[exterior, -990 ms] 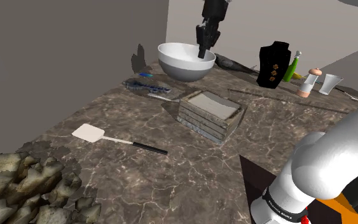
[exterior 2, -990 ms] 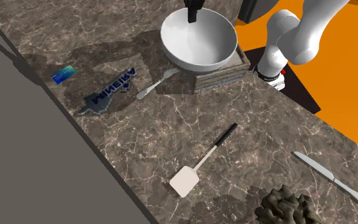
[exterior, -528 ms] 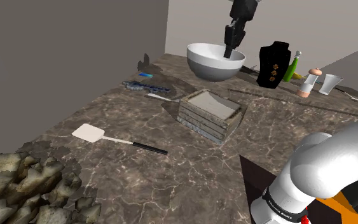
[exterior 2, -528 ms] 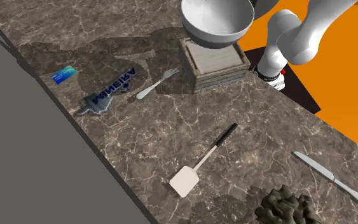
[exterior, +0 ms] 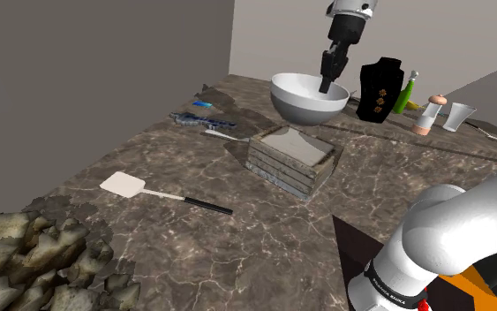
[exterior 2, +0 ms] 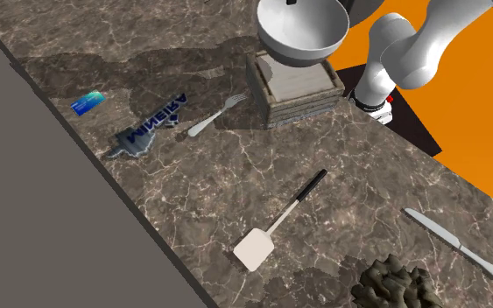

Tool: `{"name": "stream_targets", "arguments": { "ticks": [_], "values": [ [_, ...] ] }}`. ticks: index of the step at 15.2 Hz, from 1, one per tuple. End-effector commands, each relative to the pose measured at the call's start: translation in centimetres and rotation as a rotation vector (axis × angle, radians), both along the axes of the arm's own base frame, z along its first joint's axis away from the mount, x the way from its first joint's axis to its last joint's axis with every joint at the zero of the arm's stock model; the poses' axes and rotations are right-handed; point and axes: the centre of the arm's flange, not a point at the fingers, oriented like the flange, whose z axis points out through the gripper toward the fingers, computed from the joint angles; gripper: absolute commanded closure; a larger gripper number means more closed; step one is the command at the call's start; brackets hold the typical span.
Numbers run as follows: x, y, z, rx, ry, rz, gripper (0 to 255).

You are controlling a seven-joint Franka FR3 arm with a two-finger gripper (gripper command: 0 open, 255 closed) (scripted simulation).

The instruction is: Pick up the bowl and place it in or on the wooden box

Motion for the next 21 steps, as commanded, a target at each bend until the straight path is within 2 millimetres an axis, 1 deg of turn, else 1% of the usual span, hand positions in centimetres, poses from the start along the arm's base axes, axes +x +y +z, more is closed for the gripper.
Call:
{"name": "stream_targets", "arguments": {
  "ticks": [1,11,12,19,20,21],
  "values": [
    [-0.1,0.0,-1.2,0.0,-0.001,0.0,255],
    [-0.1,0.0,-6.4,0.0,-0.001,0.0,255],
    [-0.1,0.0,-6.7,0.0,-0.001,0.0,255],
    [-0.1,0.0,-6.7,0.0,-0.001,0.0,255],
    [-0.1,0.0,-6.8,0.0,-0.001,0.0,0],
    [-0.1,0.0,-6.8,0.0,-0.001,0.0,0]
  ]
}}
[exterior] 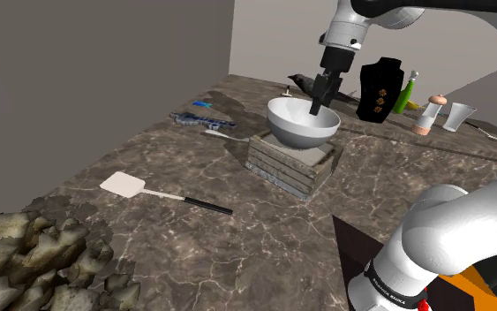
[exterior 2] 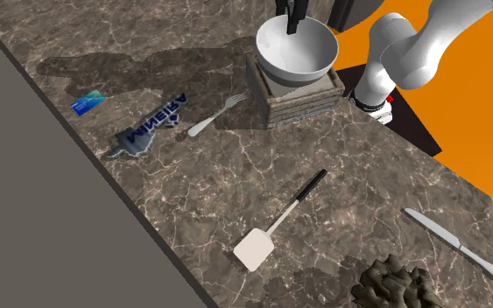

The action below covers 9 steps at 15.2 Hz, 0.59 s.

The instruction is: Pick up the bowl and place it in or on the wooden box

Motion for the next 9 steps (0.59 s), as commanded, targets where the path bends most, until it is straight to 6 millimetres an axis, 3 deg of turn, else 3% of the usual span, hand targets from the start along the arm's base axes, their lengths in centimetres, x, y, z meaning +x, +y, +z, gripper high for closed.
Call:
{"name": "stream_targets", "arguments": {
  "ticks": [1,4,8,9],
  "values": [
    [0.0,0.0,0.0,0.0,0.0,0.0,0],
    [0.0,0.0,0.0,0.0,0.0,0.0,0],
    [0.0,-0.6,5.0,0.0,0.0,0.0,0],
    [0.0,-0.6,5.0,0.0,0.0,0.0,0]
  ]
}}
